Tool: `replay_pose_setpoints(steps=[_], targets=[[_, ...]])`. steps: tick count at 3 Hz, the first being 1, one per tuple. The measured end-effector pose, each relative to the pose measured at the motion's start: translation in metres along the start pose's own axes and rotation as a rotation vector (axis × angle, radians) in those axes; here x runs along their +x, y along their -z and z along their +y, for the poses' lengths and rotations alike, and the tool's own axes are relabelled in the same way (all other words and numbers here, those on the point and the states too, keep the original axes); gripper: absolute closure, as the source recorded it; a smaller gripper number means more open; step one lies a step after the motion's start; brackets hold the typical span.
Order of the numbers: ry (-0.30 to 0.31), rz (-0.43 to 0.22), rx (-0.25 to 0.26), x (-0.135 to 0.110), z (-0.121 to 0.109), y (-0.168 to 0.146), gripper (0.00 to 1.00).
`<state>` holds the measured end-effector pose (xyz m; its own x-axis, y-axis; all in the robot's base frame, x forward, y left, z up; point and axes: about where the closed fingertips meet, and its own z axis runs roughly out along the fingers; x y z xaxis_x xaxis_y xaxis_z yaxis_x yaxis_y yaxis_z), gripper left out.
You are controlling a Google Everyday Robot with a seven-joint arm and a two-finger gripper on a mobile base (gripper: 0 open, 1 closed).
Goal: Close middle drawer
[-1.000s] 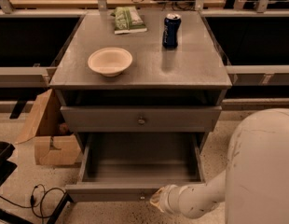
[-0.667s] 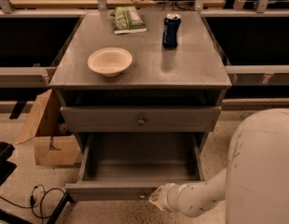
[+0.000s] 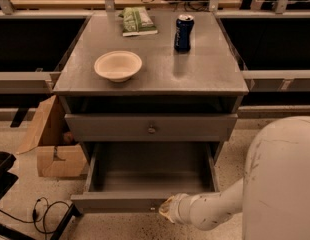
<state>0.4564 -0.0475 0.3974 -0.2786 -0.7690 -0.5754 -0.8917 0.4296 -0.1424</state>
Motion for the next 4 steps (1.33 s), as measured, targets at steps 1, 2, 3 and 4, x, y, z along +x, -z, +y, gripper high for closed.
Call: replay_pose_setpoints(steps=[1, 2, 3, 4], targets=[[0.0, 0.0, 0.0, 0.0, 0.0, 0.0, 0.82], [0.0, 0.0, 0.0, 0.0, 0.0, 0.0, 0.58], [0.0, 0.0, 0.0, 0.0, 0.0, 0.0, 0.35], [0.0, 0.0, 0.0, 0.0, 0.0, 0.0, 0.12]])
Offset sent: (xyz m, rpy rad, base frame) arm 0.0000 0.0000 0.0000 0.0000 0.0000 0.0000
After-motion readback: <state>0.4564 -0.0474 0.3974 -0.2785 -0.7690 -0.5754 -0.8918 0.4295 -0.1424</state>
